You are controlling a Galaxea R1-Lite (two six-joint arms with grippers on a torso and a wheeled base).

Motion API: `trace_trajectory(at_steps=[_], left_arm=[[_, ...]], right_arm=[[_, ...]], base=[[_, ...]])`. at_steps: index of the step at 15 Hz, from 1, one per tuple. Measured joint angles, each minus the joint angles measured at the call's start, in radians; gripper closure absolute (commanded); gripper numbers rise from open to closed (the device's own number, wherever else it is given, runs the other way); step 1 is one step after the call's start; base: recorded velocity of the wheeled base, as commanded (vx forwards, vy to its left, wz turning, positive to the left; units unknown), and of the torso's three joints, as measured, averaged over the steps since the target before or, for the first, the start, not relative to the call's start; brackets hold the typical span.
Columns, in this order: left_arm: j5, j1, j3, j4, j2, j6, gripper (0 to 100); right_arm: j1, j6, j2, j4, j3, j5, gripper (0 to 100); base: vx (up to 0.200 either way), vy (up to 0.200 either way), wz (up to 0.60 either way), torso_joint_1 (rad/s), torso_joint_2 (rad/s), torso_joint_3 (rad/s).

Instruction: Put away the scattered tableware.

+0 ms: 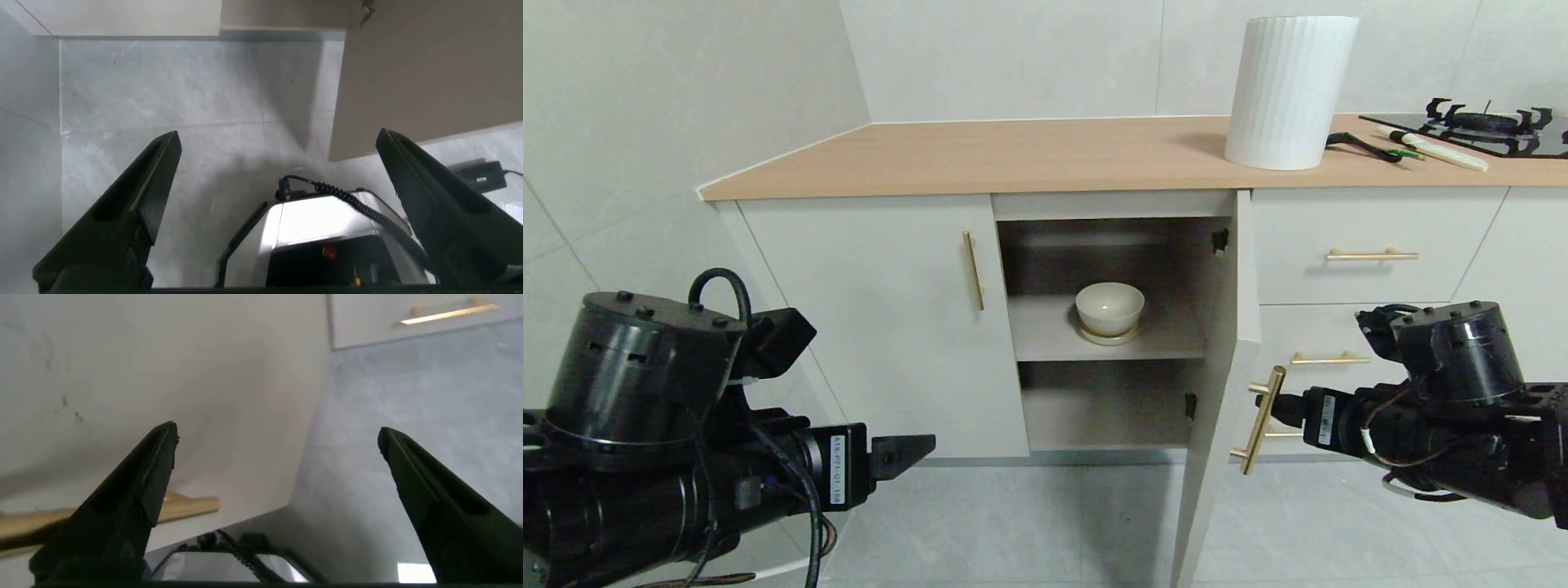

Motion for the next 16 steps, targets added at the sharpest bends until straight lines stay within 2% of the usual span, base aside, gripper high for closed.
trace_trajectory(at_steps=[4,9,16], left_arm=[[0.001,-0.001,-0.001,-0.001,-0.005,0.0,0],[0.002,-0.001,-0.004,-0.003,-0.006,0.0,0],[0.015,-0.006,-0.007,-0.004,-0.009,0.0,0]], right_arm=[[0.003,-0.075,0.084,-0.023,-0.093,0.061,0],[0.013,-0.134,0.172,-0.024,-0.206,0.203,0],[0.027,-0.179,0.326,-0.03,-0.387,0.21,0]], base=[[0.0,0.0,0.0,0.0,0.0,0.0],[0.0,0.0,0.0,0.0,0.0,0.0],[0.0,0.0,0.0,0.0,0.0,0.0]])
